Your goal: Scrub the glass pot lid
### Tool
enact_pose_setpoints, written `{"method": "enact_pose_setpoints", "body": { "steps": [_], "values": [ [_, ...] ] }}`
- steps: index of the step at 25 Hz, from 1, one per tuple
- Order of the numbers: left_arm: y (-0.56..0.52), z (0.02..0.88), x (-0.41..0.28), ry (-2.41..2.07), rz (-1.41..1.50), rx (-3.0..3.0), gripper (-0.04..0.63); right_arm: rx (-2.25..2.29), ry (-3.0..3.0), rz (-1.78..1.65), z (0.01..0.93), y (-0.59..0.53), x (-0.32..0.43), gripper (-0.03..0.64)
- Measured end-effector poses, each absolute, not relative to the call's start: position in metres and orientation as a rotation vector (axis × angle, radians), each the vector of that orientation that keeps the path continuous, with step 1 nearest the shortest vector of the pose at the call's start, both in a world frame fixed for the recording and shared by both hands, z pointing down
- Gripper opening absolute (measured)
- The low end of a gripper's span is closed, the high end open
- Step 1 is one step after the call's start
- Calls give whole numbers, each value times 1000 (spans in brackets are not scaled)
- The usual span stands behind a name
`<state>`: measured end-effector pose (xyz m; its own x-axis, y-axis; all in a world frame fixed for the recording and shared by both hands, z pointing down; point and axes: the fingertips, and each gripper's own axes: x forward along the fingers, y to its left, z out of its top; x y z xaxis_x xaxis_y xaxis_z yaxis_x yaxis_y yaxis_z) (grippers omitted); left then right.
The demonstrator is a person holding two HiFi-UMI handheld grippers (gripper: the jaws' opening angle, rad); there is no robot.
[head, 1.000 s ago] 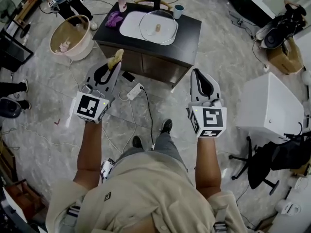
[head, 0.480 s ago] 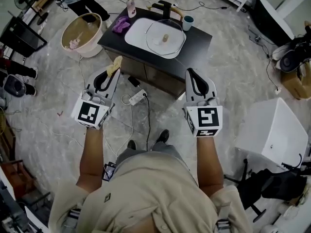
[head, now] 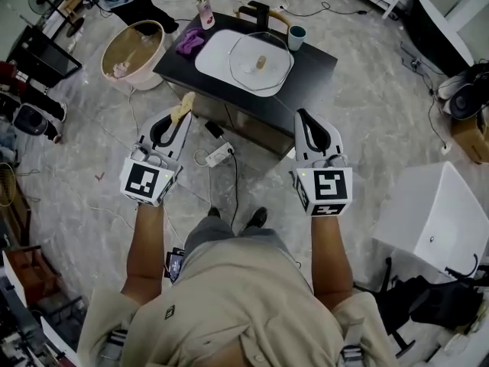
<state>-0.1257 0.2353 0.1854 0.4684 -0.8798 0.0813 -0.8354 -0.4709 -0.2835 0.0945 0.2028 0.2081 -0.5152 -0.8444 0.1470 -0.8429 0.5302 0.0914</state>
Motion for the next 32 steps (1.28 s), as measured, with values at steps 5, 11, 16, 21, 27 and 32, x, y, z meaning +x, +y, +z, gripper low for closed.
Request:
{"method": "enact_pose_setpoints", "body": {
  "steps": [5,11,16,21,27,32],
  "values": [
    [211,196,-133,1496,-331,-2531,46,1450,-2572,5,220,186,93,26],
    [147,202,-142,1411,-279,-2572,46,1561,-2484,-12,219,150,104,25],
    [85,200,-148,1308,-255,-2639,46,1687,-2389,-7,206,119,108,26],
    [38,195,-144,1184,-228,-2693,46,1787,-2323,10,203,92,100,26],
    [-8,194,-158,1107,-198,-2749,46,1852,-2268,19,201,58,76,25],
    [-34,204,-167,1066,-186,-2770,46,1861,-2257,24,204,38,59,25]
  ]
}}
